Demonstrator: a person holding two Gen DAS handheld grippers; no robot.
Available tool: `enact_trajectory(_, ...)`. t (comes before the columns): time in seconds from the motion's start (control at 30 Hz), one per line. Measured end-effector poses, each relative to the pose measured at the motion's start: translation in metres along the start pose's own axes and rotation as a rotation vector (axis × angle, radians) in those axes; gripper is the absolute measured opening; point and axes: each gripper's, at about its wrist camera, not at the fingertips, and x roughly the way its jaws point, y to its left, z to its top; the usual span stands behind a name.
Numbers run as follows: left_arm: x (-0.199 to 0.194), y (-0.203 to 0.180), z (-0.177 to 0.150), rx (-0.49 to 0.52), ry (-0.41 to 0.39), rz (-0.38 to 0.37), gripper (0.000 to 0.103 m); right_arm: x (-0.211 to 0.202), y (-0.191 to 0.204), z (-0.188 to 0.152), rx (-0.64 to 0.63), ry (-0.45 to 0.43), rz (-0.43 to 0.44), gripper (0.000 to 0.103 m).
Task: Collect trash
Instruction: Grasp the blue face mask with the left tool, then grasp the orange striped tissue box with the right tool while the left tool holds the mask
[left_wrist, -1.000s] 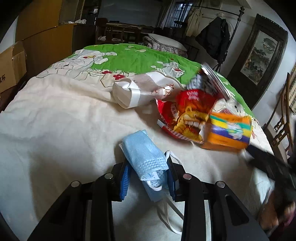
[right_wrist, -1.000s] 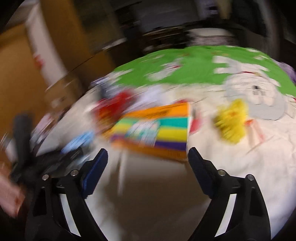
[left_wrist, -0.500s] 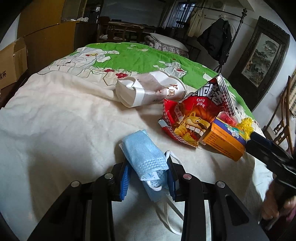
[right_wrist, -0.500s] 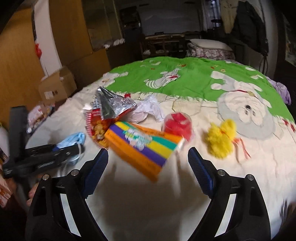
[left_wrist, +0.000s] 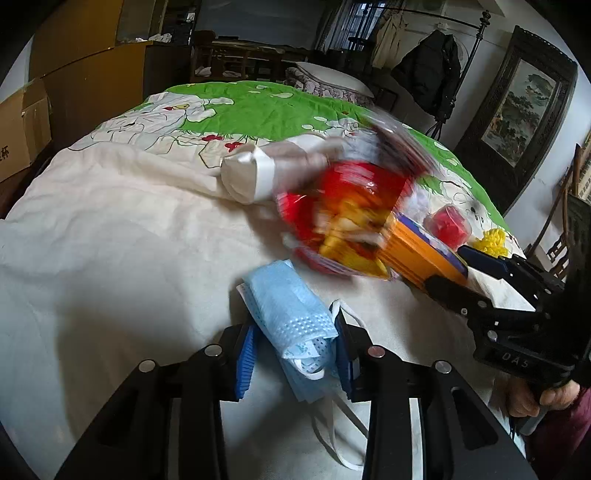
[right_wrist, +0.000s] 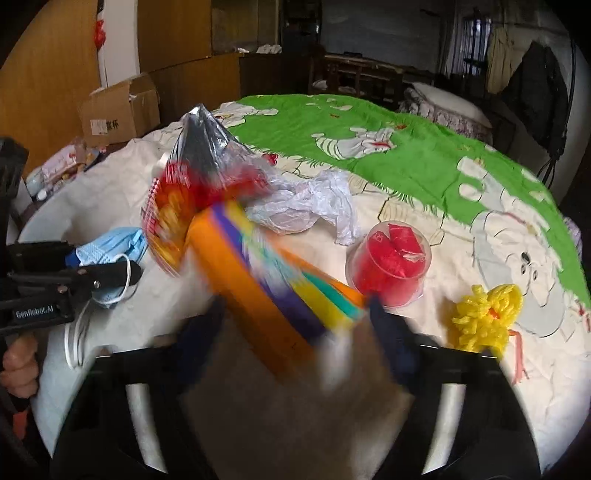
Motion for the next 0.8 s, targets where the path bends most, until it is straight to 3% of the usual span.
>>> enact_trajectory(0.03,0.000,0.000,0.000,-0.001,-0.001,0.000,0.036,-0.004,0.003,-0.002,-0.006,-0.009,-0.004,0.040)
enact_trajectory(0.07,0.000,0.000,0.000,-0.003,-0.003,-0.002,0.036,-0.007,0.004,-0.003,0.003,-0.008,-0.001,0.017)
enact_trajectory(0.1,0.000,0.001,0.000,-0.006,-0.004,-0.005,0.036,-0.008,0.002,-0.005,0.019,-0.004,0.010,0.009)
enact_trajectory(0.17,-0.002,0.001,0.000,-0.013,-0.006,-0.010,0.036,-0.012,-0.002,-0.008,0.060,-0.005,0.020,0.002)
enact_trajectory(0.3,-0.009,-0.001,-0.001,-0.005,-0.023,0.000,0.036,-0.022,-0.006,-0.011,0.095,-0.015,0.010,0.002)
enact_trajectory(0.8,-0.068,-0.007,-0.019,0.036,-0.067,0.081,0.036,-0.105,-0.011,-0.018,0.211,-0.172,0.119,0.001)
